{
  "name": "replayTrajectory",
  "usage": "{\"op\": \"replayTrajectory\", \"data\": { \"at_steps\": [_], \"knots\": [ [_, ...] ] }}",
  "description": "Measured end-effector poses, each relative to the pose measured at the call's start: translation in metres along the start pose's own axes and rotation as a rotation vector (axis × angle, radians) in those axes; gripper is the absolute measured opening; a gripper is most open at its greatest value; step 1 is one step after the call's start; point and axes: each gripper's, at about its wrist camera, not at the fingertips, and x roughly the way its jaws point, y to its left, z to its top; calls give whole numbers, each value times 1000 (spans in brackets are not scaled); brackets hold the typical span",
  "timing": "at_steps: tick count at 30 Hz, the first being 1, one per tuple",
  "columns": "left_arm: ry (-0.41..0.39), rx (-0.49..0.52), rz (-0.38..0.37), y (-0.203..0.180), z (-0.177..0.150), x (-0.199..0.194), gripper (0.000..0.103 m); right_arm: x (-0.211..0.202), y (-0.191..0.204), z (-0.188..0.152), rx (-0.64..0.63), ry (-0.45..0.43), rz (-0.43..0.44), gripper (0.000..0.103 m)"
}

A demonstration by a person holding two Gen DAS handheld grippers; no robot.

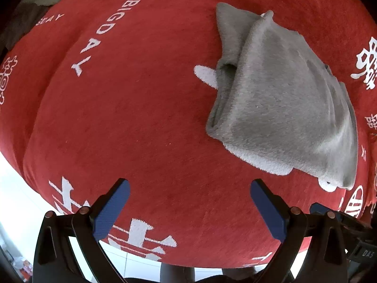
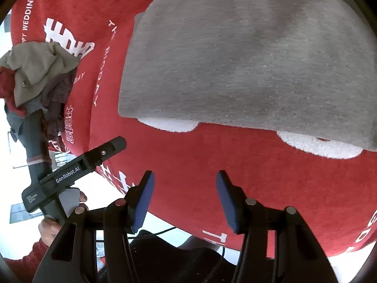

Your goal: Fold small clothes

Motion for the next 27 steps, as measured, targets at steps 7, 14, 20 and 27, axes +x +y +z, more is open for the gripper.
{"op": "replayTrajectory", "data": {
  "at_steps": [7,14,20,27],
  "knots": [
    [6,10,4,-16,5,5,102,-2,-7,1,14,-7,5,58],
    [8,15,4,-31,11,10,102,-2,-14,4,36,-19,19,58],
    [19,-10,-20,-41,18,16,102,-1,-23,10,86,-45,65,58],
    [29,-81,-59,-42,26,23,102,12,-40,21,215,-67,182,58]
  ]
}}
